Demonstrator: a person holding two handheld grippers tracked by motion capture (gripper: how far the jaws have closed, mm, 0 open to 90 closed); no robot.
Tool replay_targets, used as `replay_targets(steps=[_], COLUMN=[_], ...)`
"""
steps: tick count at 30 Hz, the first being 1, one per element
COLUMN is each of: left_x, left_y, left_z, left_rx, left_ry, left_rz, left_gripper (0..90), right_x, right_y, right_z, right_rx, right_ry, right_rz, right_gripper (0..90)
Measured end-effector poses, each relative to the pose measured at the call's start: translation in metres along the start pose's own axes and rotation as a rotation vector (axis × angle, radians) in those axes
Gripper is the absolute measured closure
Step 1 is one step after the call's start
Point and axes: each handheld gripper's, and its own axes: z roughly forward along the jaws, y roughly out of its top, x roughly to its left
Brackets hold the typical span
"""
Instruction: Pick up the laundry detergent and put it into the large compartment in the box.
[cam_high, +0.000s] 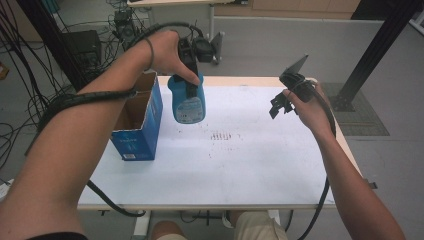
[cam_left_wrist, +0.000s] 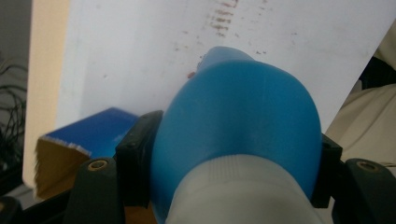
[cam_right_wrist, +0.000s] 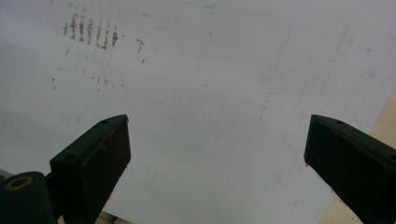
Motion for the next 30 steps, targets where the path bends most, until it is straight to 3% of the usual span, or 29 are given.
replay_targets(steps=[3, 4, 5, 11, 12, 13, 14, 15, 16, 22, 23, 28, 30], left_x=[0.006, 0.006, 0.01, 0.025, 0.025, 0.027, 0.033, 0.033, 0.038, 0.059, 0.059, 0.071, 0.075], left_y=[-0.006, -0.006, -0.01, -0.028, -0.028, -0.031, -0.037, -0.037, -0.041, -0.059, -0.059, -0.077, -0.081], left_z=[-0.018, -0.018, -0.028, -0.058, -0.058, -0.061, -0.067, -0.067, -0.073, -0.09, -0.09, -0.102, -0.105], left_rx=[0.001, 0.001, 0.002, 0.002, 0.002, -0.001, -0.007, -0.007, -0.001, 0.027, 0.027, 0.022, 0.029], left_ry=[0.006, 0.006, 0.018, 0.036, 0.036, 0.037, 0.037, 0.037, 0.039, 0.056, 0.056, 0.071, 0.073], left_rz=[-0.11, -0.11, -0.158, -0.309, -0.309, -0.337, -0.399, -0.399, -0.442, -0.6, -0.6, -0.758, -0.797], left_gripper=[35.8, 35.8, 35.8, 35.8, 35.8, 35.8, 35.8, 35.8, 35.8, 35.8, 35.8, 35.8, 35.8], right_x=[0.001, 0.001, 0.003, 0.009, 0.009, 0.01, 0.011, 0.011, 0.011, 0.009, 0.009, 0.008, 0.012], right_y=[0.0, 0.0, 0.0, 0.0, 0.0, 0.0, -0.001, 0.0, 0.0, -0.004, -0.004, -0.005, -0.005], right_z=[0.0, 0.0, -0.001, -0.005, -0.005, -0.006, -0.005, -0.005, -0.006, -0.009, -0.009, -0.013, -0.014], right_rx=[0.001, 0.001, 0.0, -0.009, -0.009, -0.006, -0.009, -0.007, -0.006, -0.018, -0.018, -0.021, -0.021], right_ry=[0.005, 0.005, 0.003, -0.001, -0.001, 0.001, 0.0, 0.004, 0.005, 0.014, 0.014, 0.013, 0.0], right_rz=[-0.005, -0.005, -0.015, -0.032, -0.032, -0.034, -0.042, -0.039, -0.038, -0.047, -0.047, -0.042, -0.041], right_gripper=[7.5, 7.5, 7.5, 7.5, 7.5, 7.5, 7.5, 7.5, 7.5, 7.5, 7.5, 7.5, 7.4])
